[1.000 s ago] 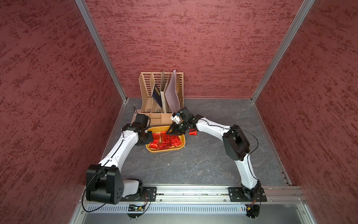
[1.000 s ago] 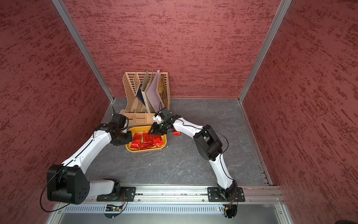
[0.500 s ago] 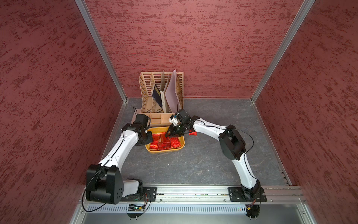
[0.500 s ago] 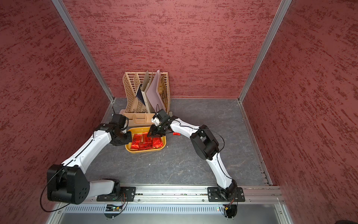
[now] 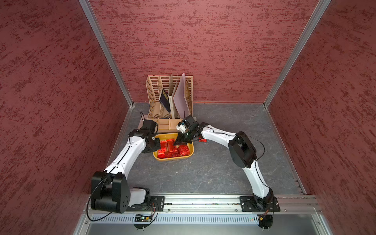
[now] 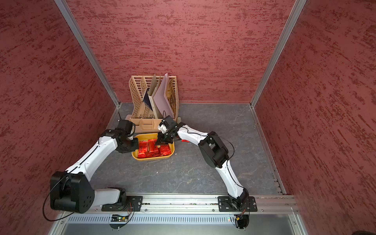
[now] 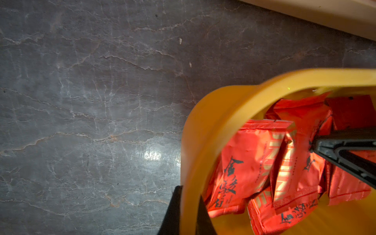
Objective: Take the tea bags out of the storage box
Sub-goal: Pick up the tea bag from the storage box, then place the tea bag at the center of the board.
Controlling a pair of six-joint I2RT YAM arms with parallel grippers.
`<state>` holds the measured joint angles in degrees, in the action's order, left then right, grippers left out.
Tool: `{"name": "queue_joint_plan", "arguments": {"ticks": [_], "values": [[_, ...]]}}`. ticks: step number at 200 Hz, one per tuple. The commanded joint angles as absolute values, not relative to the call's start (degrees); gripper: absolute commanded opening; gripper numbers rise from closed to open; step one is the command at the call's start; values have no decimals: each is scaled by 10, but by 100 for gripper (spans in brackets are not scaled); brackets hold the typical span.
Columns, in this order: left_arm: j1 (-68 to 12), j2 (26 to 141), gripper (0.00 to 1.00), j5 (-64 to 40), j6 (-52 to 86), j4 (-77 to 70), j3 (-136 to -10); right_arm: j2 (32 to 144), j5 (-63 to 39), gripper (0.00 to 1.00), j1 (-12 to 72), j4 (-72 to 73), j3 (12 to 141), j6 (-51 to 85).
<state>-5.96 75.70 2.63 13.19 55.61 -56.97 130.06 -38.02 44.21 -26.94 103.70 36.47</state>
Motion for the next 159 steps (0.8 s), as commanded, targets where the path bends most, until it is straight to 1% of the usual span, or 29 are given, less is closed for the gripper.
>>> {"name": "queue_joint_plan", "arguments": {"ticks": [1, 48, 82, 102, 129, 159], "values": [[-62, 757, 0, 11, 133, 537, -569, 1258, -383, 0, 446, -275, 1041, 365], [-62, 755, 0, 13, 134, 538, -570, 1194, -360, 0, 438, -315, 1034, 349], [-62, 751, 0, 14, 134, 538, -569, 1142, -354, 0, 405, -347, 1016, 336], [-62, 751, 0, 14, 134, 538, -569, 1105, -345, 0, 361, -356, 976, 324], [-63, 750, 0, 14, 134, 538, -569, 1060, -361, 0, 274, -322, 874, 319], [-62, 749, 0, 14, 134, 538, -569, 1072, -369, 0, 187, -336, 819, 269]]}}
